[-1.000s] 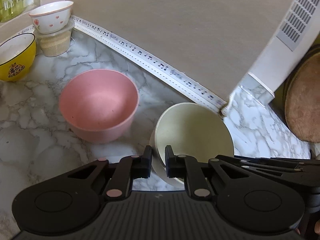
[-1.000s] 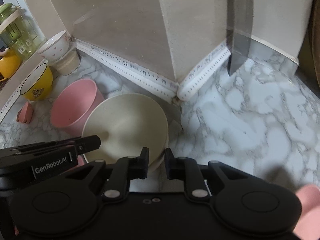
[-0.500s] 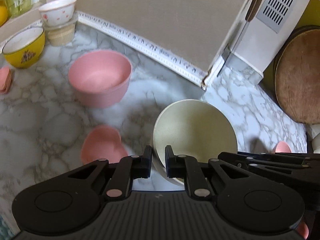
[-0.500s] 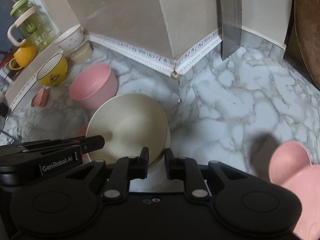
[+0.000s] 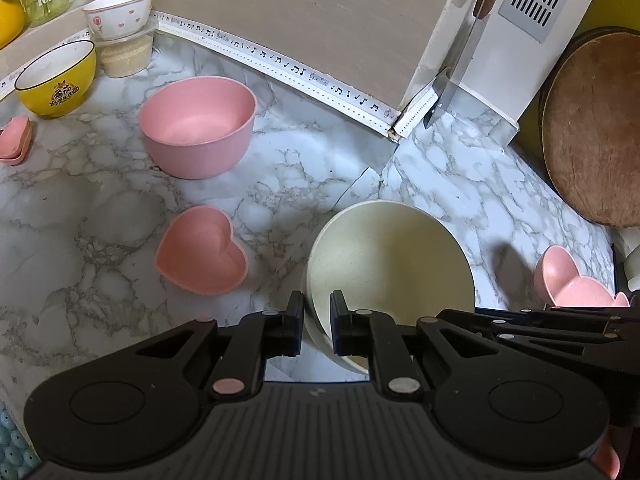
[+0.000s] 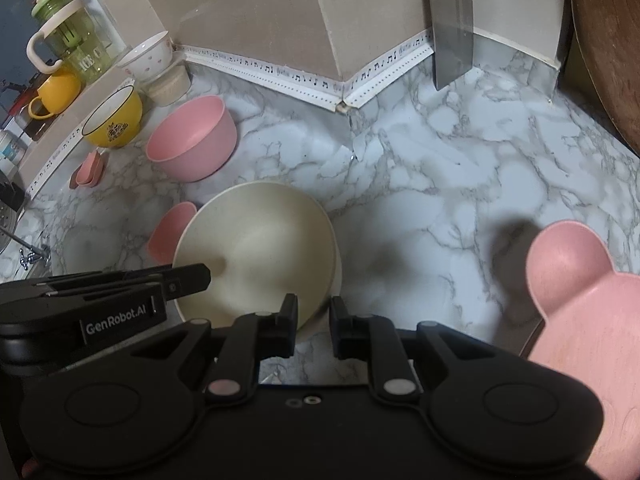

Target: Organize plates and bowls

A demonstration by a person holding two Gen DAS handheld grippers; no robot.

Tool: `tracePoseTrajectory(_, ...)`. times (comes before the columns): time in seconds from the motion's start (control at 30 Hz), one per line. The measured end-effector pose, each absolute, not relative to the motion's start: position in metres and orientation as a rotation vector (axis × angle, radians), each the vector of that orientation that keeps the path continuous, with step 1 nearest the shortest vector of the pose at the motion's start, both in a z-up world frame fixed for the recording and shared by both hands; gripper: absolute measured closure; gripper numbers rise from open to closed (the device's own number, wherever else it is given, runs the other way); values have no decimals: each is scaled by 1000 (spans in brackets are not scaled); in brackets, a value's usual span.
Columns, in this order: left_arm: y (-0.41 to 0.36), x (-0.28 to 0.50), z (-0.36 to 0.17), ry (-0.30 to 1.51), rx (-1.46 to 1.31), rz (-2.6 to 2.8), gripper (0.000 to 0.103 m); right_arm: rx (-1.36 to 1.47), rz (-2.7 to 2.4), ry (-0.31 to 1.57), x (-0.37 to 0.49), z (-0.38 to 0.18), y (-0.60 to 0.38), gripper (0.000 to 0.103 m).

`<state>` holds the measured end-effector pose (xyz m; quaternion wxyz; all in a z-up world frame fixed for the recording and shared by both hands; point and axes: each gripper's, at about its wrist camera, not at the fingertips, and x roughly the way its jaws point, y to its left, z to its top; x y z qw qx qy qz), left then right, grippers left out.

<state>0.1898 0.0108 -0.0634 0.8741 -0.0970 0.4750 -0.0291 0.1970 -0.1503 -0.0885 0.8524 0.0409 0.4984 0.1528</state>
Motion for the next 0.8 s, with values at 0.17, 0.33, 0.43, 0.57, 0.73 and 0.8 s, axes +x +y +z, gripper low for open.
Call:
tracePoseTrajectory(0.17,11,186,-66,1009,-208,-54,90,90,325,1064,195,-91,-151,86)
tracePoseTrajectory(0.33,11,185,-67,1013,-211,-50,90,93,325,1077,195,-93,-150,86)
tracePoseTrajectory(0.43,11,185,-69,1019,-212,-51,90,99,320,1085,195,-95,-150,86)
tracePoseTrajectory(0.57,12,186,-71,1026,-212,-45,90,100,321,1084,194,-95,-148,86)
tracePoseTrajectory(0.73,14,186,-74,1028,-206,-42,90,102,317,1080,195,-96,-145,84)
tracePoseTrajectory(0.8,15,187,-76,1033,-208,-42,90,97,317,1077,195,-96,-143,84)
